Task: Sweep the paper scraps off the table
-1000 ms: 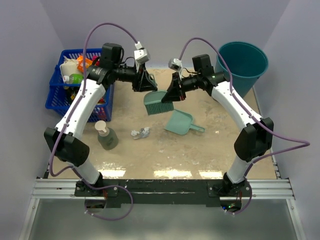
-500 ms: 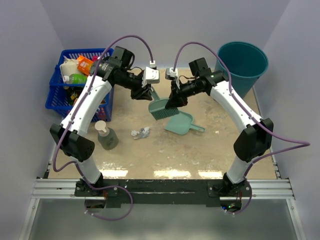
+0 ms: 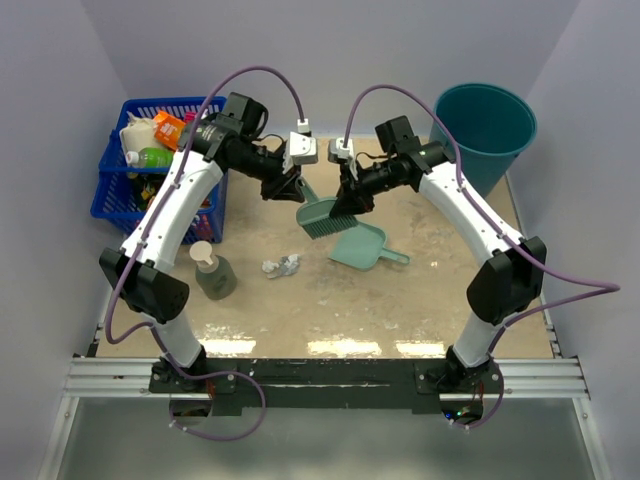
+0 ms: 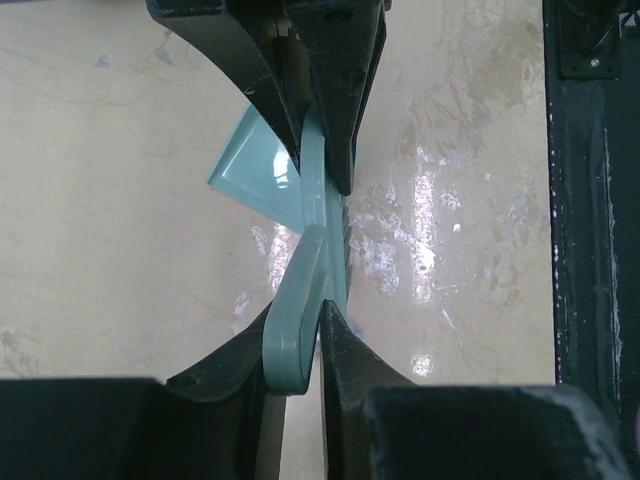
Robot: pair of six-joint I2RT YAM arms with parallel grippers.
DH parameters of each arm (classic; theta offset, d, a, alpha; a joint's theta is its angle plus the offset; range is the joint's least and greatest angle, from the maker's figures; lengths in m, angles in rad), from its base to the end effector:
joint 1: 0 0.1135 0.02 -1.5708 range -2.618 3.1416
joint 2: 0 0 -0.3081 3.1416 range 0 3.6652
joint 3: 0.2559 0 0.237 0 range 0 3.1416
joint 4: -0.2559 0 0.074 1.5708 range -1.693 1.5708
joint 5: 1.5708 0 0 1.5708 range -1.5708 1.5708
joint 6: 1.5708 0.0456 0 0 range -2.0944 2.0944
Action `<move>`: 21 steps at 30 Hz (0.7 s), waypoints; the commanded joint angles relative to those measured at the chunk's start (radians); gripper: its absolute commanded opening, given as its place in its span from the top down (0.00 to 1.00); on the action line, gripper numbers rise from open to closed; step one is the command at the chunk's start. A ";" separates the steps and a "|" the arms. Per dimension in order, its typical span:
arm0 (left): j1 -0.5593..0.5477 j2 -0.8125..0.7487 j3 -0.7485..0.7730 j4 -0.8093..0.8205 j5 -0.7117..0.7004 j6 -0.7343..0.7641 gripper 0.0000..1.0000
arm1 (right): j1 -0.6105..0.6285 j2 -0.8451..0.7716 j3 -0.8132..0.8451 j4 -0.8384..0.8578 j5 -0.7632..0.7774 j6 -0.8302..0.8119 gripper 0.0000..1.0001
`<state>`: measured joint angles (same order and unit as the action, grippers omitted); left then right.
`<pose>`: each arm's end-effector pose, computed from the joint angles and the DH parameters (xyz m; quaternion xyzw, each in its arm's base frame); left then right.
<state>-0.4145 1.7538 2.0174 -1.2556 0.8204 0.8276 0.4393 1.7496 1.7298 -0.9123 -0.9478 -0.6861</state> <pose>0.2971 -0.1672 0.4461 0.6040 0.6486 -0.3204 0.3345 0.3148 0.1888 0.3914 -0.5719 0.6381 0.3956 0.3306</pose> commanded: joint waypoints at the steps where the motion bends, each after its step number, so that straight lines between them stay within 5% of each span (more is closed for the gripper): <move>1: -0.001 -0.074 0.009 0.056 0.127 -0.060 0.78 | -0.001 0.005 0.002 -0.003 0.050 0.019 1.00; 11: -0.003 -0.063 -0.003 0.105 0.140 -0.105 0.64 | 0.007 0.022 0.005 0.007 0.046 0.022 1.00; 19: -0.003 -0.036 0.007 0.018 0.119 -0.035 0.92 | 0.009 0.018 -0.006 0.030 0.055 0.037 1.00; 20: -0.003 -0.027 0.007 -0.001 0.111 -0.032 0.89 | 0.007 0.018 -0.007 0.036 0.057 0.049 1.00; 21: -0.003 -0.022 0.007 -0.010 0.105 -0.030 0.76 | 0.009 0.018 -0.006 0.046 0.057 0.053 1.00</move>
<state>-0.4088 1.7489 2.0140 -1.1984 0.8867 0.7444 0.4538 1.7683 1.7260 -0.9043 -0.9218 -0.6979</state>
